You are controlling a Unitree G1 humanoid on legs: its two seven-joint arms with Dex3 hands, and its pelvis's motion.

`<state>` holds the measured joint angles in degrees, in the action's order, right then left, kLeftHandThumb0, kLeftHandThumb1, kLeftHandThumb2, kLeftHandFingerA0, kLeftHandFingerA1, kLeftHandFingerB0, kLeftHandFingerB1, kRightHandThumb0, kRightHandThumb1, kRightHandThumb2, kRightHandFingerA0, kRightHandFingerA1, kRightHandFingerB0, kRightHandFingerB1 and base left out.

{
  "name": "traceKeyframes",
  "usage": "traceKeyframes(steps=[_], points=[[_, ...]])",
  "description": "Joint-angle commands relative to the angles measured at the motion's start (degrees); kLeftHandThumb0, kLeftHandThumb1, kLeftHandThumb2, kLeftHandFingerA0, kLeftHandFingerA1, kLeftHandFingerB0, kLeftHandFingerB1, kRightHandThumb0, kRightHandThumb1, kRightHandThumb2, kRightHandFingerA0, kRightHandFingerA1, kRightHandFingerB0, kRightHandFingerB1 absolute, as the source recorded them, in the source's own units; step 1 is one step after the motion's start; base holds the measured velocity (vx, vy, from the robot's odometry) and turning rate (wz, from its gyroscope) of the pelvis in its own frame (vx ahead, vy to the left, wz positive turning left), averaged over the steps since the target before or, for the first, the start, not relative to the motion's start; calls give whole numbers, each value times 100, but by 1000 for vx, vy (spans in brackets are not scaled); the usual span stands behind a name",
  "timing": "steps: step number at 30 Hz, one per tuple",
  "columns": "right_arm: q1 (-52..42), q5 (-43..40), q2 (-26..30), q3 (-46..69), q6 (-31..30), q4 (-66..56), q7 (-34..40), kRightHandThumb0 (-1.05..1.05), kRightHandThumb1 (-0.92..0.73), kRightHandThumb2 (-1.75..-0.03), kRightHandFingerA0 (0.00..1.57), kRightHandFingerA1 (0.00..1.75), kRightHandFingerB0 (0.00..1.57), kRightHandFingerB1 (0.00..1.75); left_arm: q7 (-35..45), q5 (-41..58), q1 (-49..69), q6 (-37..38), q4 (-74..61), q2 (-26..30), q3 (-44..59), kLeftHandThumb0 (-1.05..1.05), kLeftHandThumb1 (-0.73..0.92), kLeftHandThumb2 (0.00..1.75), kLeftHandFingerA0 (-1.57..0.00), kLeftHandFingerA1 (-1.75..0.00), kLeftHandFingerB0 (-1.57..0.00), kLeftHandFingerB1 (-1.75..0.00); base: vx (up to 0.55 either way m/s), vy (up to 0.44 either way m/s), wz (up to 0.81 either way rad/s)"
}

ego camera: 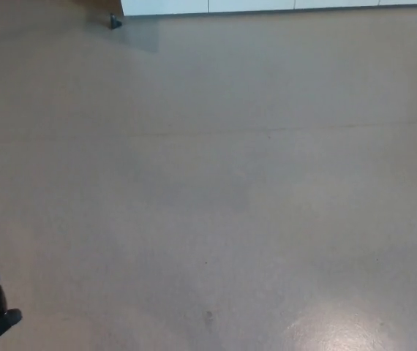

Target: The robot walks towards an open cabinet and lifts its left hand to push the door towards the right to close it.

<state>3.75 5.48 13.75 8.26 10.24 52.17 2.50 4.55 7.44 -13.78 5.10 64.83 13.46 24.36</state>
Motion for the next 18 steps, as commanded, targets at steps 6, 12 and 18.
traceKeyframes(steps=[6,12,18], points=[[-63,-12,79,-22,480,-18,157,-25,-70,-60,61,47,42,39,103,184,-74,483,219,92,43,-42,46,111,-65,-93,-40,-75,131,18,-16],[-70,-4,89,-56,519,-21,186,-24,-69,-60,61,47,42,39,109,157,-61,534,208,83,-27,-41,47,111,-63,-92,-41,-75,168,79,4],[-46,43,120,-78,653,60,254,-23,-69,-60,64,49,44,40,169,44,-40,668,160,108,-222,-46,46,103,-45,-108,-38,-91,215,-26,8]])
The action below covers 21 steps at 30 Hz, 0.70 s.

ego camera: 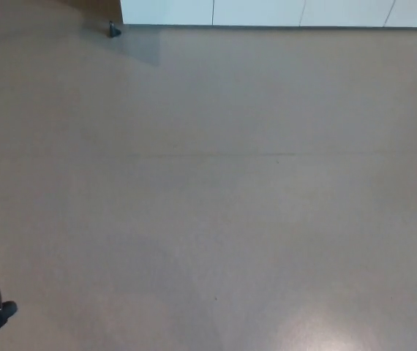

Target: The robot walks towards an open cabinet and lifts its left hand to push the door towards the right to close it.

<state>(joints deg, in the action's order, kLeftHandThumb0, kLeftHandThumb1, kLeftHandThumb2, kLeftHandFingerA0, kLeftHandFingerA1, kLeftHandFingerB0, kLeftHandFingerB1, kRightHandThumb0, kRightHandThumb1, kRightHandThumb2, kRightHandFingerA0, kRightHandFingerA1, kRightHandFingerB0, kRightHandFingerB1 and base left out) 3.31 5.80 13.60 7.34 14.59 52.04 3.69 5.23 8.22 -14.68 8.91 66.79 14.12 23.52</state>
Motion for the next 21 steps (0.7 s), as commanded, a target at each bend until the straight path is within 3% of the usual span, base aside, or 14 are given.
traceKeyframes(steps=[1,5,6,7,8,9,21], points=[[2,-5,130,25,217,81,128,-23,-69,-60,64,49,44,40,92,-59,68,329,-44,48,-181,-46,46,103,-45,-108,-38,-91,268,-117,14],[6,23,139,3,229,73,146,-24,-69,-61,62,48,43,40,48,-127,101,414,-47,80,-328,-47,46,99,-50,-107,-40,-88,374,-188,16],[3,33,152,-10,223,72,138,-25,-70,-61,63,48,43,39,12,-116,94,410,-39,79,-340,-49,41,104,-60,-93,-45,-78,423,-151,47],[3,35,157,-15,222,73,136,-25,-70,-61,63,48,43,39,1,-111,92,410,-36,79,-346,-49,41,104,-60,-93,-45,-78,410,-152,2],[1,41,162,-23,220,68,138,-25,-69,-61,63,48,43,39,-17,-96,81,396,-25,78,-346,-46,46,96,-55,-108,-42,-84,402,-148,-2],[-8,47,169,-29,222,56,141,-24,-69,-60,63,48,44,40,-8,-85,82,412,-11,76,-349,-45,46,97,-57,-110,-46,-91,395,-138,3],[68,85,217,-85,302,188,141,-24,-68,-60,66,50,45,41,80,-123,121,534,-30,107,-512,-47,47,101,-63,-109,-47,-88,379,-16,-22]])
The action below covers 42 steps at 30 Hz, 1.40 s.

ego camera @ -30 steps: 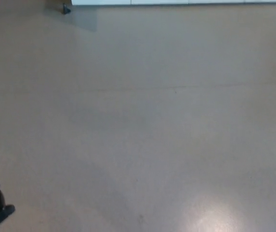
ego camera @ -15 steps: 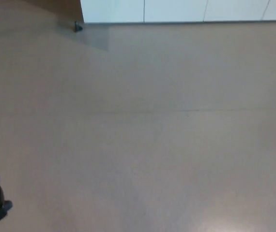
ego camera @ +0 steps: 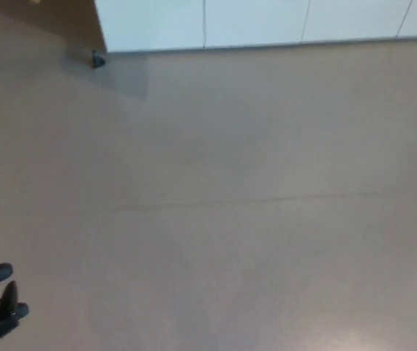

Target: The robot walks towards an open cabinet and lifts its left hand to push the door towards the right to close it.

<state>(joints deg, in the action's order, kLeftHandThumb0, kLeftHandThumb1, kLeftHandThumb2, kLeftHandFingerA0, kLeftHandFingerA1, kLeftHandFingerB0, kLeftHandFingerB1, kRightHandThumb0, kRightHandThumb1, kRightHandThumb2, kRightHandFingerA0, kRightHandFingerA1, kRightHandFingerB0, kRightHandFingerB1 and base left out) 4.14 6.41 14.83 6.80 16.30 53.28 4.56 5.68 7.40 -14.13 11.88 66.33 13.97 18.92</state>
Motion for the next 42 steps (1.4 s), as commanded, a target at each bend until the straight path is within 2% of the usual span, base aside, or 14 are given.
traceKeyframes(steps=[1,9,10,12,15,25,33,42], points=[[-6,32,99,-43,158,82,64,-24,-68,-60,66,50,45,41,47,-44,68,261,21,127,-67,-47,47,101,-63,-109,-47,-88,489,142,-2],[15,45,103,-119,95,47,70,-24,-67,-60,66,49,46,40,37,-37,95,287,-43,119,-154,-47,45,100,-67,-112,-47,-92,416,10,12],[22,41,104,-126,70,54,63,-23,-67,-60,64,48,46,40,33,-70,105,311,-49,129,-192,-49,44,99,-69,-110,-46,-87,368,-206,26],[26,72,121,-165,108,78,64,-24,-68,-60,65,50,45,41,42,-95,112,328,-47,141,-241,-48,47,99,-64,-110,-46,-87,392,-228,33],[25,56,109,-183,108,50,57,-22,-68,-60,63,49,46,41,-12,-164,121,362,-66,157,-327,-50,48,97,-67,-110,-46,-87,569,-213,14],[61,54,94,-239,95,79,39,-23,-68,-60,66,50,46,40,-5,-161,132,421,-64,201,-449,-49,50,95,-64,-108,-47,-88,380,-141,-7],[94,63,118,-297,98,101,26,-23,-68,-60,69,51,46,41,12,-164,132,424,-98,211,-489,-50,47,97,-66,-108,-47,-86,502,99,-19],[71,85,136,-350,123,43,44,-23,-68,-60,70,53,47,42,-28,-212,121,475,-66,223,-512,-49,49,97,-66,-109,-48,-92,520,103,20]])
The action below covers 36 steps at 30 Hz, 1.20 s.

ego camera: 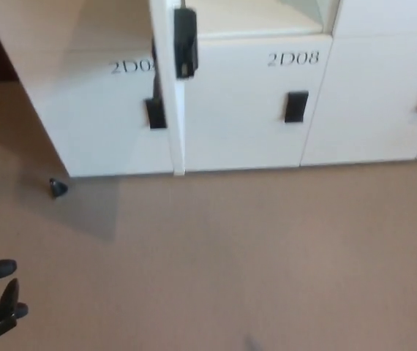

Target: The robot walks towards an open cabinet and lifts its left hand to push the door towards the right to close it.

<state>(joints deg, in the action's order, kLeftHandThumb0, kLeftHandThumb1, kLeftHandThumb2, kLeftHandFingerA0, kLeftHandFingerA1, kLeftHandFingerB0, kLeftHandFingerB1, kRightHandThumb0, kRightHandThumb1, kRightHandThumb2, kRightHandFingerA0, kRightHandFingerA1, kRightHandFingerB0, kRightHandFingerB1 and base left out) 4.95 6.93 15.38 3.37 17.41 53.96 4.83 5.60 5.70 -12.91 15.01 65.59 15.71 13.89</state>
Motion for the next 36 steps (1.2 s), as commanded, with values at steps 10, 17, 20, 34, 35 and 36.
traceKeyframes(steps=[10,17,20,34,35,36], points=[[-420,26,60,-68,213,-2,17,-23,-67,-60,70,53,47,42,53,-25,432,246,-57,19,-10,-48,50,98,-64,-109,-46,-91,423,-190,26],[-587,61,48,-126,220,52,35,-23,-68,-60,71,53,47,42,-42,-92,600,110,-163,-2,-82,-44,52,92,-63,-108,-46,-85,349,-11,-23],[-643,63,41,-139,221,32,34,-23,-68,-60,67,51,46,41,-52,-86,607,96,-178,-8,-92,-45,43,105,-73,-96,-51,-79,427,183,-47],[-743,57,-30,-127,299,165,85,-25,-69,-60,69,51,48,41,-67,-87,649,64,-165,-1,-108,-45,49,92,-66,-113,-46,-89,206,14,4],[-750,61,-31,-130,300,162,89,-25,-69,-60,69,51,48,41,-60,-88,656,77,-165,1,-110,-45,49,92,-66,-113,-46,-89,219,-173,-12],[-755,56,-35,-124,319,176,90,-25,-68,-60,69,52,49,42,-34,-82,658,91,-148,6,-107,-45,49,92,-64,-112,-46,-88,223,-121,-5]])
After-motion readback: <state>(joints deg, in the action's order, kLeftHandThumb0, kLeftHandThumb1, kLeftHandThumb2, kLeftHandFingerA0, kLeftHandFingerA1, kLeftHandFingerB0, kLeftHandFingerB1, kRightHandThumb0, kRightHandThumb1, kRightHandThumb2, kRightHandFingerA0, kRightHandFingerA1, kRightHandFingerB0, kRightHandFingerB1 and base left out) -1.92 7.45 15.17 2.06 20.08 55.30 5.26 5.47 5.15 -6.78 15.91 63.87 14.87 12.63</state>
